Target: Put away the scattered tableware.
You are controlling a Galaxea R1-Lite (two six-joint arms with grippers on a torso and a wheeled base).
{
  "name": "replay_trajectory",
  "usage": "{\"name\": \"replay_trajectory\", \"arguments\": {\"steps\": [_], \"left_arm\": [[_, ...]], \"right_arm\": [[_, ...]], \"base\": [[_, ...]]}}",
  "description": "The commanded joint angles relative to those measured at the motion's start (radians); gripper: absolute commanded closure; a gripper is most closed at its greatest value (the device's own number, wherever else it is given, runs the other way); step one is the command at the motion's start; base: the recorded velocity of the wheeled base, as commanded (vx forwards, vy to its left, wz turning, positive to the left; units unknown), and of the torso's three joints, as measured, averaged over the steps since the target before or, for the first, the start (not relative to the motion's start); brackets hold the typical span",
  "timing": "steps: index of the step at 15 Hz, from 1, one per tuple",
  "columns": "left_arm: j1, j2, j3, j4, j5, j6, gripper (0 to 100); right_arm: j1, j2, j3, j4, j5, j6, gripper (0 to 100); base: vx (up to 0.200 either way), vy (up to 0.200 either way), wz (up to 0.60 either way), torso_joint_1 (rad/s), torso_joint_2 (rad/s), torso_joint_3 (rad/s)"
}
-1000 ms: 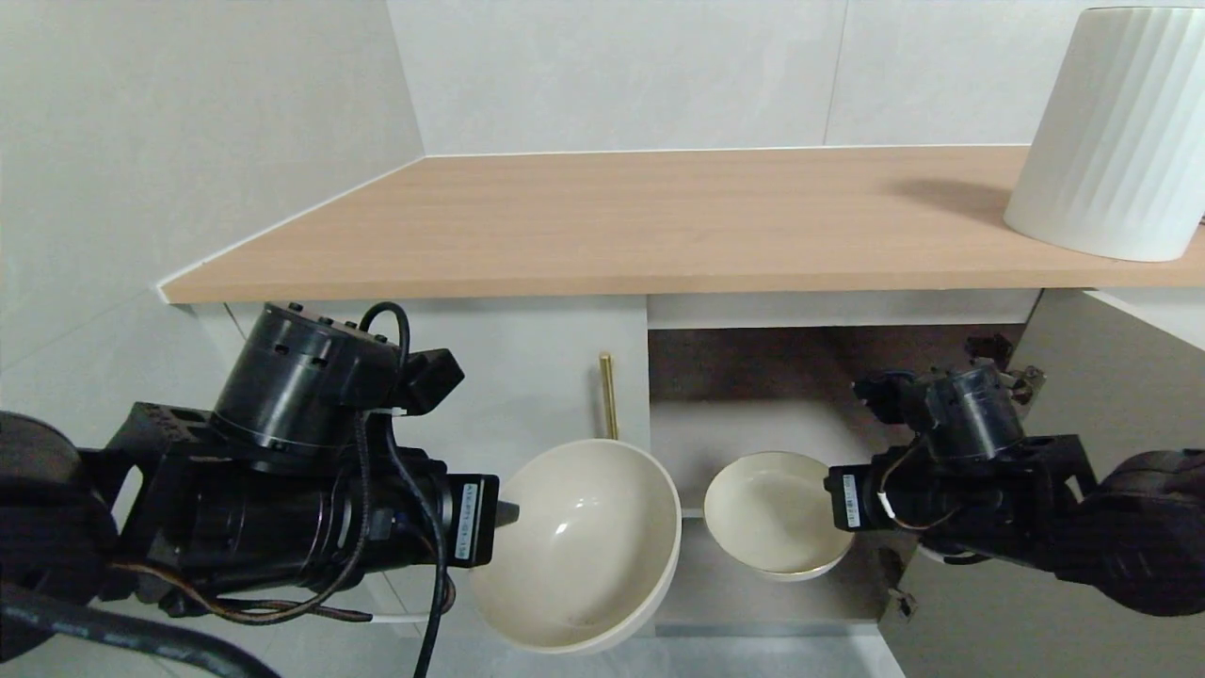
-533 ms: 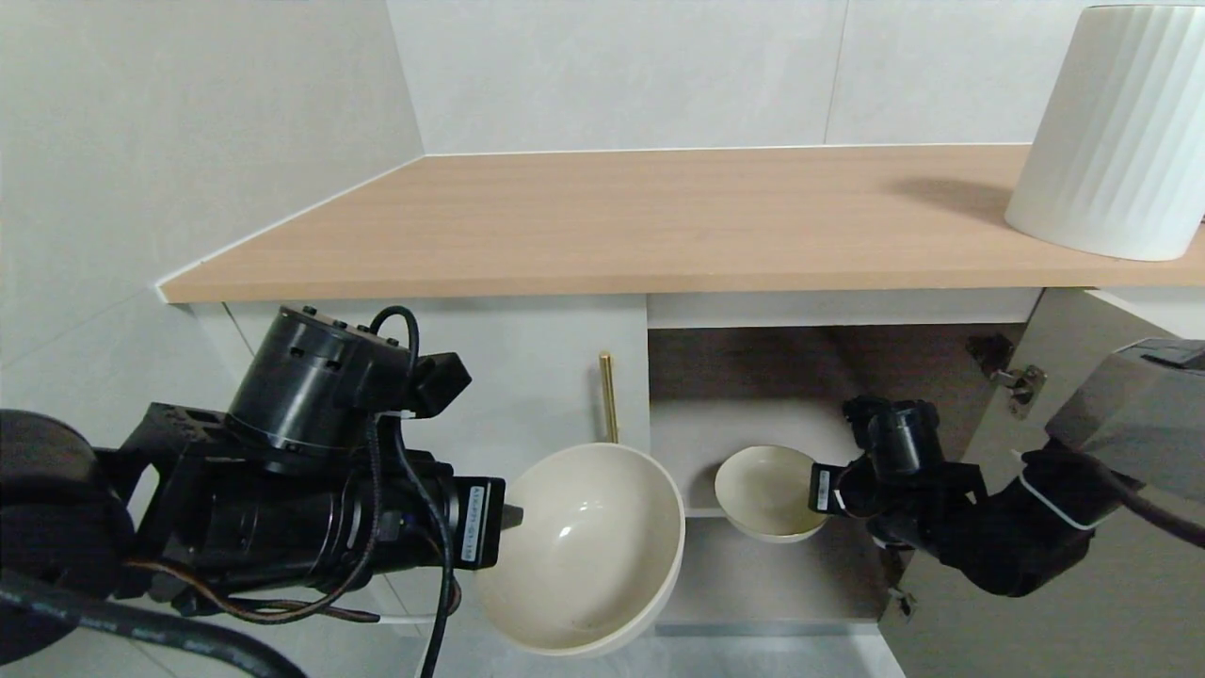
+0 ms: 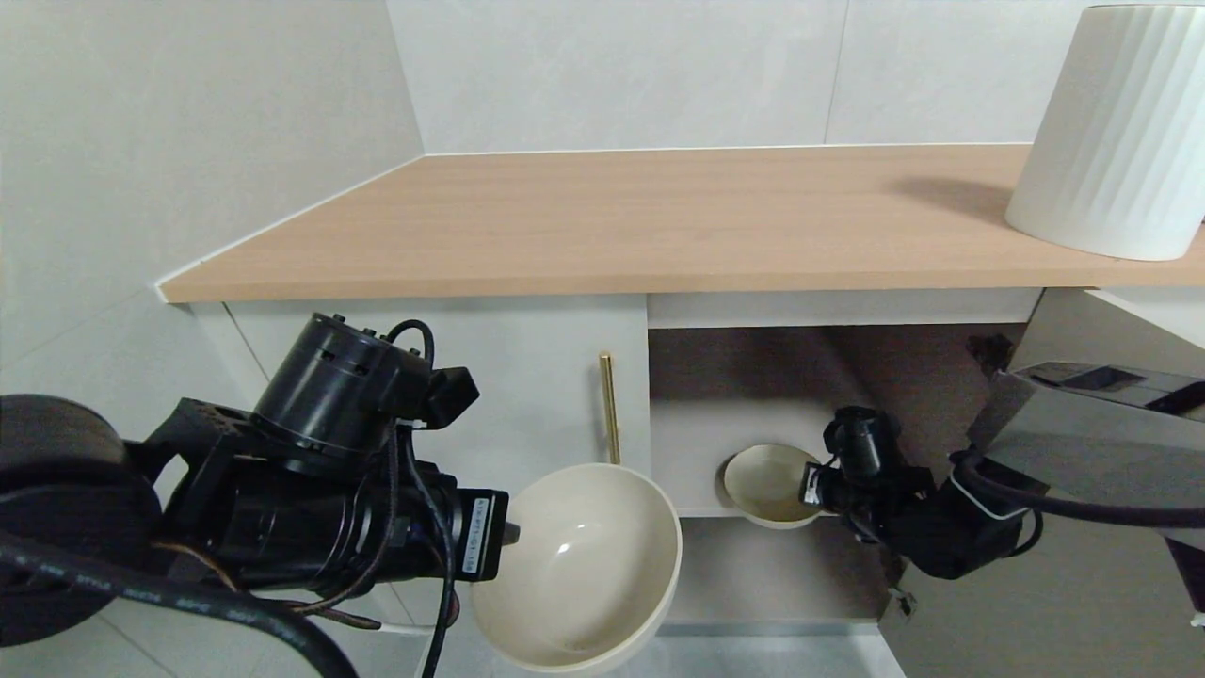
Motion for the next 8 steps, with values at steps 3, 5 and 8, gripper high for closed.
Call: {"name": "replay_trajectory", "arguments": {"steps": [3, 5, 8], "left_arm": [[0.0, 0.005, -0.001, 0.0, 0.0, -0.002, 100], [0.0, 0.018, -0.001, 0.0, 0.009, -0.002, 100], [-0.003, 0.036, 0.001, 0.0, 0.035, -0.002, 100]], "right_arm": [[-0.003, 0.055, -0.061, 0.005, -0.017, -0.002, 100], [-0.004, 0.067, -0.101, 0.028, -0.03, -0.002, 100], [-0.012, 0.084, -0.154, 0.054, -0.04, -0.002, 100]], "base": [[0.0, 0.0, 0.0, 0.0, 0.0, 0.0], [0.0, 0.0, 0.0, 0.0, 0.0, 0.0], [0.0, 0.0, 0.0, 0.0, 0.0, 0.0]]}}
